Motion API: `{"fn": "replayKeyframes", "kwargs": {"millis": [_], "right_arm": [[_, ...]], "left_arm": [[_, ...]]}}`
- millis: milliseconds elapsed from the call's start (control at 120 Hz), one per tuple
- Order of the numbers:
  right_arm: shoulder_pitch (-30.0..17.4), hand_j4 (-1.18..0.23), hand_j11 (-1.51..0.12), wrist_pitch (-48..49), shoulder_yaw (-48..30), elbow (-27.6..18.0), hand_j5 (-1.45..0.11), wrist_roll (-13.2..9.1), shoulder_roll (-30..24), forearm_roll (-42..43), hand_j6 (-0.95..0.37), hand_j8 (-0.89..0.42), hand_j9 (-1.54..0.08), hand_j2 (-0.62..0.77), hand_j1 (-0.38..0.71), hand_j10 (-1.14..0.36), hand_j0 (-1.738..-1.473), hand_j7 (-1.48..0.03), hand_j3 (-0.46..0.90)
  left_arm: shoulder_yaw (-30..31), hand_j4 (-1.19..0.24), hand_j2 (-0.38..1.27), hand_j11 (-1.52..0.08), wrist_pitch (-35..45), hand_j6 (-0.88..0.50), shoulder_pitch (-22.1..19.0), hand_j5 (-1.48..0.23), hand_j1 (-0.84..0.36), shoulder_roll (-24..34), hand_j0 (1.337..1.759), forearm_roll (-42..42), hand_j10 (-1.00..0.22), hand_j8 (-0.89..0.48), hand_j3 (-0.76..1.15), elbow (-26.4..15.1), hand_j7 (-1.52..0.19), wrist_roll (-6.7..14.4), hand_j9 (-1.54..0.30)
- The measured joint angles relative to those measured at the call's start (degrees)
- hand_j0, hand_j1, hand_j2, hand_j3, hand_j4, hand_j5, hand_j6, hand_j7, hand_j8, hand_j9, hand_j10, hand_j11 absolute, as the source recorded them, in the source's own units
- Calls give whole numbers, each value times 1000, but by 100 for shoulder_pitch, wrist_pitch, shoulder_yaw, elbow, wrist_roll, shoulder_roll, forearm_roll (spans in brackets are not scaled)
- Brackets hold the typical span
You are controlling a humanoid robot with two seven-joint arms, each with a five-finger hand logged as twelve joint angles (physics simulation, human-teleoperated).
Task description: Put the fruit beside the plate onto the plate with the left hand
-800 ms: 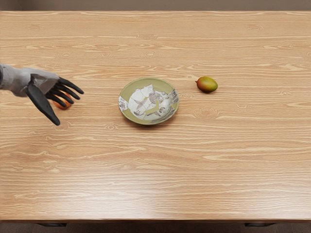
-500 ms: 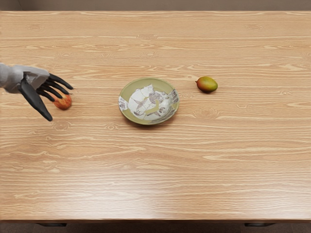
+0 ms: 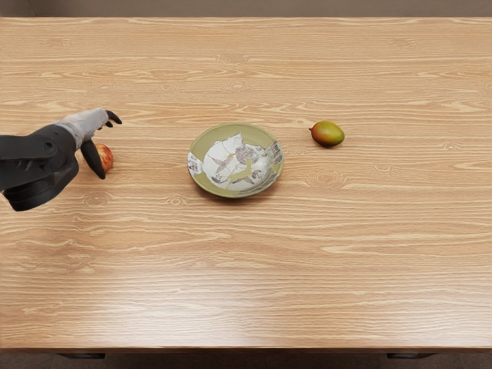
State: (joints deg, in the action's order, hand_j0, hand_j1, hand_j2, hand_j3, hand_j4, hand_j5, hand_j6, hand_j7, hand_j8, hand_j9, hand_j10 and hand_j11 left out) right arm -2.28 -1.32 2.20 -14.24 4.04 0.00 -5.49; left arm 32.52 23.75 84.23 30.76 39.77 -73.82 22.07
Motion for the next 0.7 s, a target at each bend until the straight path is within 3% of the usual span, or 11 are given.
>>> {"fn": "replayKeyframes", "kwargs": {"millis": [292,700], "right_arm": [[0,-33,-43,0,0,0,-43,0,0,0,-33,-33,-43,-7,-310,-33,-1658,-43,0],[0,-33,-43,0,0,0,-43,0,0,-1,-33,-33,-43,-7,-310,-33,-1658,-43,0]], "left_arm": [[615,-262,54,-339,226,-263,-30,-339,38,-468,1658,2,-262,-263,0,571,-339,0,-339],[904,-436,89,-566,228,-437,-178,-566,-172,-716,1658,20,-436,-437,0,829,-566,0,-566]]}}
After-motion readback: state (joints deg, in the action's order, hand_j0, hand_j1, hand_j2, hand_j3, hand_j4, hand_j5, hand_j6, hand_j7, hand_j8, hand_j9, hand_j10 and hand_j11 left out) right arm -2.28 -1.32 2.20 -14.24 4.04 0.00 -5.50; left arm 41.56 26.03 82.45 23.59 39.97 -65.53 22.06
